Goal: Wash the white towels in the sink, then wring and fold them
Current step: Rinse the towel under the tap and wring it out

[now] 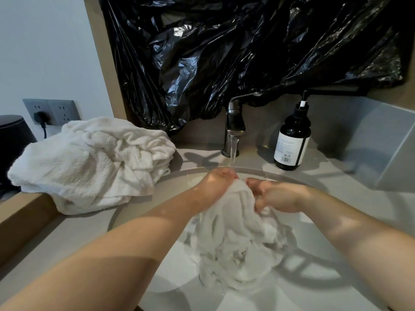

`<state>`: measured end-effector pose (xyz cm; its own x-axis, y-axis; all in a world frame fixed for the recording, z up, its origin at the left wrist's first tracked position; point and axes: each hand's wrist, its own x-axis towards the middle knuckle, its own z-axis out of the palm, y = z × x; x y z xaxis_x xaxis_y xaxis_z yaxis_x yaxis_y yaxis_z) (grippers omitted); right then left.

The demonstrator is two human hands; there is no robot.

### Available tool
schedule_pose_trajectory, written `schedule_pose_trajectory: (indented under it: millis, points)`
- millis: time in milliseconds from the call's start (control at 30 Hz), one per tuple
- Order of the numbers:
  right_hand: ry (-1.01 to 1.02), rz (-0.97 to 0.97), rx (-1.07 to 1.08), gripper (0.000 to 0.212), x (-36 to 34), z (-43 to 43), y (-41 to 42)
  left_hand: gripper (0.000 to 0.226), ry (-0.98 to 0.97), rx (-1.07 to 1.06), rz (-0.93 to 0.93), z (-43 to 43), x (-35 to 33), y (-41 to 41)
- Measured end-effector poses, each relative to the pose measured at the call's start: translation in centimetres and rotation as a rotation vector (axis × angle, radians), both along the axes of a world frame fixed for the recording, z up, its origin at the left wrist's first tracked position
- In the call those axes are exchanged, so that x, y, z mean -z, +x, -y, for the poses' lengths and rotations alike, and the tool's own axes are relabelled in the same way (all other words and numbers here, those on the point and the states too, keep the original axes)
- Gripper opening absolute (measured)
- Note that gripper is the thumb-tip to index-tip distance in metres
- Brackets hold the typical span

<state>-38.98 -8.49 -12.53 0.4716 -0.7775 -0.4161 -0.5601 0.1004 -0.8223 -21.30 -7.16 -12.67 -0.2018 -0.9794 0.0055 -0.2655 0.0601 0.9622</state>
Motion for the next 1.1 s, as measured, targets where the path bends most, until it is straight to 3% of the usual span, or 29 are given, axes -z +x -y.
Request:
schedule_pose_trajectory:
  millis: [100, 200, 267, 367, 400, 500, 567, 733, 800, 867, 967, 1033, 1100]
  points:
    - [0.017, 0.070, -0.088, 0.054, 0.7, 0.1, 0.5, 0.021, -0.146, 0.076, 0.049, 0.3, 0.9, 0.5]
    - [-0.051, 0.141, 0.082, 0.026, 1.0, 0.3, 1.1, 0.022, -0.205, -0.002, 0.171, 0.7, 0.6, 1.3]
    - [-0.090, 0.208, 0.190, 0.019, 0.7, 0.0, 1.6, 0.041, -0.138, 0.013, 0.184, 1.3, 1.0, 1.9]
    - [-0.034, 0.386, 0.282, 0.027, 0.3, -0.3, 2.4, 0.095, 0.057, 0.132, 0.212, 1.6, 1.9, 2.5]
    - [-0.037, 0.422, 0.323, 0.027, 0.1, -0.4, 2.6, 0.100, 0.098, 0.181, 0.260, 1.6, 2.4, 2.7]
    - [-0.033, 0.475, 0.577, 0.015, -0.8, -0.3, 2.5, 0.069, 0.211, 0.374, 0.406, 1.5, 3.2, 3.1]
    - [0.019, 0.569, 0.711, 0.017, -1.4, -0.3, 2.4, 0.063, 0.271, 0.379, 0.413, 1.7, 3.7, 3.6]
    - [-0.026, 0.637, 0.838, 0.019, -2.5, -0.6, 1.4, 0.037, 0.309, 0.158, -0.090, 1.5, 2.3, 4.1]
    - [-0.074, 0.567, 0.798, 0.011, -2.5, -0.9, 1.5, 0.034, 0.276, -0.054, -0.170, 1.7, 2.0, 3.5]
    - [-0.240, 0.396, 0.776, 0.020, -1.7, -1.2, 2.6, 0.041, 0.299, -0.183, -0.232, 1.9, 2.1, 2.5]
    - [-0.548, 0.156, 0.662, 0.031, -0.5, -2.0, 5.8, 0.036, 0.299, -0.190, -0.397, 2.0, 2.1, 0.5]
    - [-0.626, 0.113, 0.610, 0.030, 0.2, -2.2, 7.4, 0.031, 0.324, -0.185, -0.456, 1.6, 1.6, 0.3]
    - [-0.646, 0.090, 0.641, 0.027, 0.7, -1.4, 7.1, 0.029, 0.341, -0.028, -0.507, 1.2, 1.1, 0.5]
